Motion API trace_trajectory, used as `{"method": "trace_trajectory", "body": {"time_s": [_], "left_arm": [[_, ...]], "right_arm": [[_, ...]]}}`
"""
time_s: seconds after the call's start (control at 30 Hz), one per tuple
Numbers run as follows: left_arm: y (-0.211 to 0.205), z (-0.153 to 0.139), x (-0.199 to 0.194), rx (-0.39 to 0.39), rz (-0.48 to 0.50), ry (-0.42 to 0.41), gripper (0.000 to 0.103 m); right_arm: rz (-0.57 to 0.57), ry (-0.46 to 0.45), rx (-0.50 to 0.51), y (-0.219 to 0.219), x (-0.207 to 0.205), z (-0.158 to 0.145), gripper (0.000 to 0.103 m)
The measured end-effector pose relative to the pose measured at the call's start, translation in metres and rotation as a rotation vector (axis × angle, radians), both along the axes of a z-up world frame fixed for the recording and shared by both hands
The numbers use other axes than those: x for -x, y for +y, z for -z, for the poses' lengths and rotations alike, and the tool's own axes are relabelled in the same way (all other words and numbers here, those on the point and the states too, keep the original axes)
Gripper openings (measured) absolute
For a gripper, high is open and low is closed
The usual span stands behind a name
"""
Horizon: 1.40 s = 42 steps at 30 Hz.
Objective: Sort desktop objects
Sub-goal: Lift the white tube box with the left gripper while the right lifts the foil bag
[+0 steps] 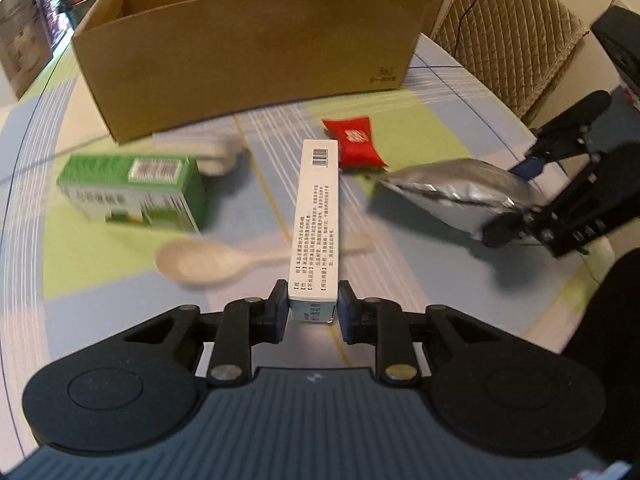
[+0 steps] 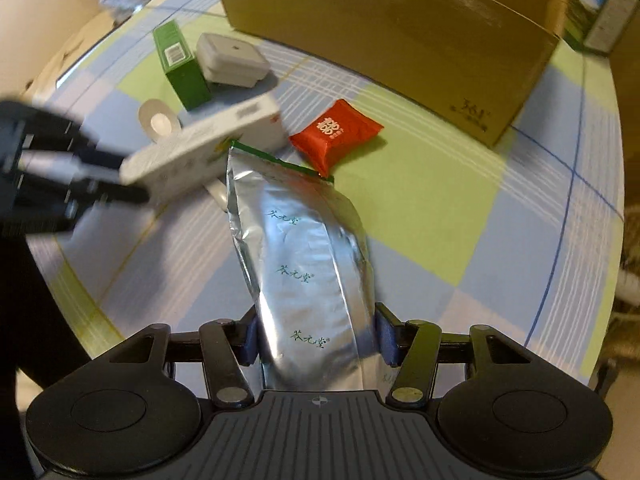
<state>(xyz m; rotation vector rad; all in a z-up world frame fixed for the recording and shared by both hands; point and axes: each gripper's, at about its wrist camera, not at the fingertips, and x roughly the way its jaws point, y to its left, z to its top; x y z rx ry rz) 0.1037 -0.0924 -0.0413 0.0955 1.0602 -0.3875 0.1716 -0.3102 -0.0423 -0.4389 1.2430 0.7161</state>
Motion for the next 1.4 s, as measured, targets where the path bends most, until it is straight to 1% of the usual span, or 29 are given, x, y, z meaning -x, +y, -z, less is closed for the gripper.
{"method": "trace_trajectory", "body": {"time_s": [0.07,0.17,0.23,0.27,0.3,0.33,0.37,0.4,0.47,0.53,0.63,0.93,1.07,1.13,1.2,1.27,1.4], "left_arm": [[-0.001,-0.001,0.016,0.007,-0.011,0.000,0.021],[-0.004,0.001,0.035,0.003,0.001,0.005,0.022],[-0.004,0.002,0.042,0.001,0.012,0.005,0.032],[-0.004,0.002,0.044,-0.004,0.011,0.001,0.036],[-0.003,0.002,0.045,-0.007,0.005,-0.004,0.036],[-0.001,0.000,0.045,-0.002,-0.003,-0.007,0.037],[0.000,0.000,0.045,0.005,-0.011,-0.007,0.039],[0.001,0.000,0.044,0.007,-0.019,-0.008,0.044],[0.001,0.002,0.040,0.008,-0.028,-0.012,0.046],[0.001,0.003,0.036,0.016,-0.036,-0.010,0.046],[0.000,0.004,0.029,0.028,-0.050,-0.008,0.047],[-0.010,0.012,0.005,0.038,-0.073,0.013,0.047],[-0.014,0.017,-0.004,0.045,-0.100,0.026,0.044],[-0.015,0.019,-0.008,0.039,-0.104,0.031,0.040],[-0.015,0.020,-0.011,0.031,-0.103,0.031,0.033],[-0.014,0.022,-0.012,0.040,-0.096,0.036,0.026],[-0.015,0.023,-0.010,0.021,-0.084,0.033,0.022]], "right_arm": [[0.015,0.000,-0.001,0.002,0.006,-0.002,0.052],[0.004,0.006,-0.009,0.005,0.014,0.001,0.053],[-0.016,0.005,-0.017,0.005,0.020,0.000,0.064],[-0.028,0.003,-0.022,0.005,0.023,0.001,0.073],[-0.039,0.003,-0.030,0.005,0.025,0.001,0.080],[-0.045,-0.003,-0.038,0.005,0.027,0.000,0.082],[-0.051,-0.012,-0.040,0.005,0.028,0.000,0.086],[-0.056,-0.023,-0.034,0.006,0.029,0.001,0.088],[-0.067,-0.045,-0.005,0.009,0.030,0.004,0.089],[-0.082,-0.049,0.010,0.010,0.030,0.009,0.089],[-0.078,-0.037,0.004,0.010,0.027,0.014,0.089],[-0.016,0.023,-0.062,0.006,0.012,0.021,0.089],[-0.007,0.030,-0.072,0.006,0.010,0.022,0.089],[-0.010,0.031,-0.071,0.006,0.010,0.021,0.089],[-0.016,0.031,-0.073,0.006,0.011,0.019,0.089],[-0.018,0.033,-0.083,0.005,0.010,0.017,0.089],[-0.029,0.040,-0.098,0.004,0.007,0.014,0.090]]}}
